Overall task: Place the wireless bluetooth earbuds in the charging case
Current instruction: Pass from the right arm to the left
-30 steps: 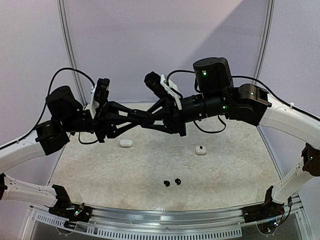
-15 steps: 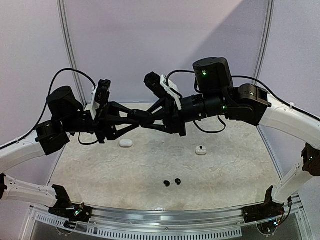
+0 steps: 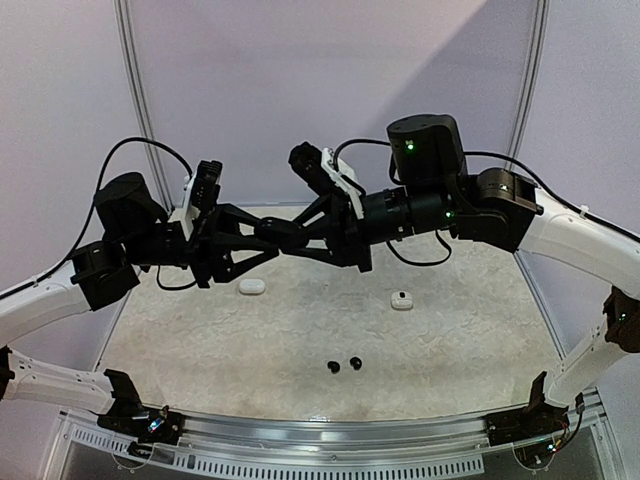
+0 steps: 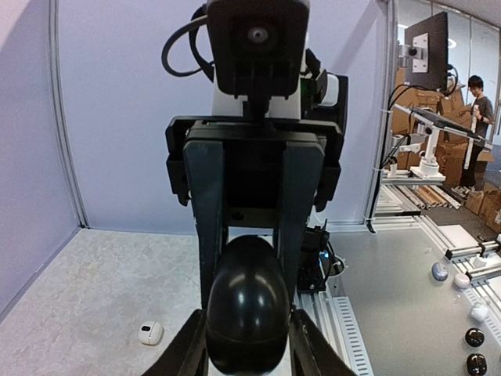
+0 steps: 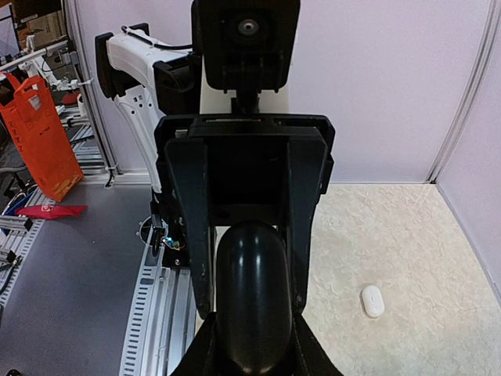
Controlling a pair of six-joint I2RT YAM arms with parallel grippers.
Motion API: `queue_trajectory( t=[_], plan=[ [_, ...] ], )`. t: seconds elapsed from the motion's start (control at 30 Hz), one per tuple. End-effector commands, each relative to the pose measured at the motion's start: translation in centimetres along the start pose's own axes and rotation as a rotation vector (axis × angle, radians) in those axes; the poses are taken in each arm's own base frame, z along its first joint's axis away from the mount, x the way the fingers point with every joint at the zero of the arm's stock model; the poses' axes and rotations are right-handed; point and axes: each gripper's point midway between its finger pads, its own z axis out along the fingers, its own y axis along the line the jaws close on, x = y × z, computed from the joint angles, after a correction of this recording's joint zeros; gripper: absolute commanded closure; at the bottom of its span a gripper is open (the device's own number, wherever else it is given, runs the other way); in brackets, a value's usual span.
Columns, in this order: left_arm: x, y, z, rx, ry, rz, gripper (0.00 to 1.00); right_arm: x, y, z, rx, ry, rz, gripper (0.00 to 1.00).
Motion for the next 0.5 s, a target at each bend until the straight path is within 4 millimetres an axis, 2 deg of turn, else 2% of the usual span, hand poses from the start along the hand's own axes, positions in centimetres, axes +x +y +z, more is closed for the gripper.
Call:
queue_trajectory(
  t=[0.0,0.2,0.27,0.37,0.4,0.47],
  plan=[
    [0.2,-0.44,-0.04,0.008,0.006,-0.009,0.66,-0.95,0.11,-0.85,0.009,-0.033,-0.008,1.0],
    [-0.09,-0.43,-0.02,0.008,0.0,-0.009,0.88,-0.69,0.06,-0.58,0.005,-0.026,-0.004,1.0],
    [0.08,-0.42,-0.01,0.008,0.004,-0.015,1.0,-0.71,0.07,-0.61,0.006,-0.027,-0.004,1.0],
    [0.03,-0.41,-0.03,0.006,0.003,-0.016,1.0,-0.56,-0.05,-0.61,0.013,-0.02,0.0,1.0],
    [-0.03,-0.37,-0.04,0.003,0.002,-0.013,1.0,-0.45,-0.16,-0.59,0.019,-0.014,0.004,0.98],
    [0.0,-0.26,-0.06,-0.004,0.002,-0.008,1.0,-0.24,-0.54,-0.57,0.042,-0.005,0.021,0.79]
  ],
)
